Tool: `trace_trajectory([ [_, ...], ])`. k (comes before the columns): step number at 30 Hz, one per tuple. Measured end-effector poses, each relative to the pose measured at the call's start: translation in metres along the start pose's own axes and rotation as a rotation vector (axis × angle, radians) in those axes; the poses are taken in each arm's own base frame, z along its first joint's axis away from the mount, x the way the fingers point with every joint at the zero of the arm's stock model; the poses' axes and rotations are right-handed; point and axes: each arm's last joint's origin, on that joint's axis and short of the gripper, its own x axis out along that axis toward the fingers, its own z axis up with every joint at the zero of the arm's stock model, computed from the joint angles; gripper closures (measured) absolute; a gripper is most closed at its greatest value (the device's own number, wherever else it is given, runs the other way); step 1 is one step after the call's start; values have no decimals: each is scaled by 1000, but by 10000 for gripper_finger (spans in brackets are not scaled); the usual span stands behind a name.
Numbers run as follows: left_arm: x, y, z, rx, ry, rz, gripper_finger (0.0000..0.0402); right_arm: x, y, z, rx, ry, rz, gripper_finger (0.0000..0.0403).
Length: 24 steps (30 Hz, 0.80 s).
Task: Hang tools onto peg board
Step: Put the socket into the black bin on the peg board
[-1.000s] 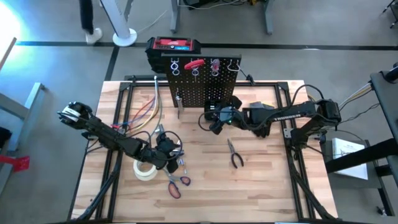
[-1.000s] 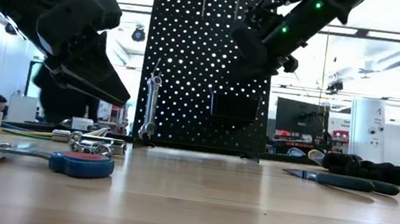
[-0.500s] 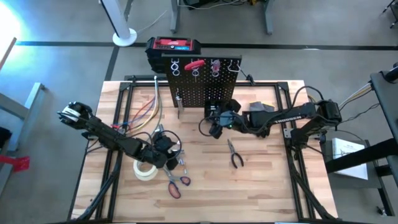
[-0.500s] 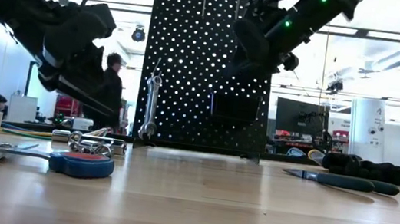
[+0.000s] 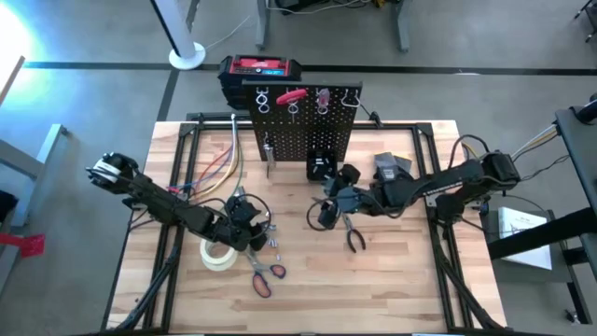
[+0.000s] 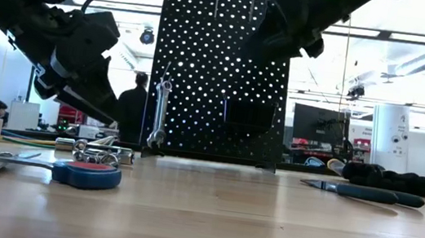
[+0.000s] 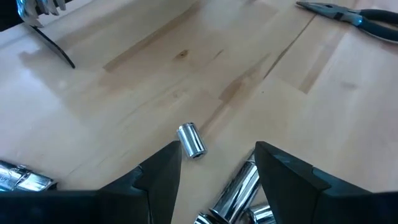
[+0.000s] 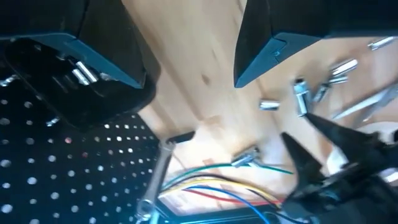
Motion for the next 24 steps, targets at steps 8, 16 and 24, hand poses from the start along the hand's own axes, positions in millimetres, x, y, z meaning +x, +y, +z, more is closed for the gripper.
trace_trajectory([
  [8,2,2,3,-7,-31,33,206,-7,9,-12,6,66,13,180],
  [16,3,6,4,-53,-92,99,206,-13,17,-46,49,174,8,193],
  [24,4,8,6,-92,-92,104,206,-25,34,-56,78,163,66,195],
])
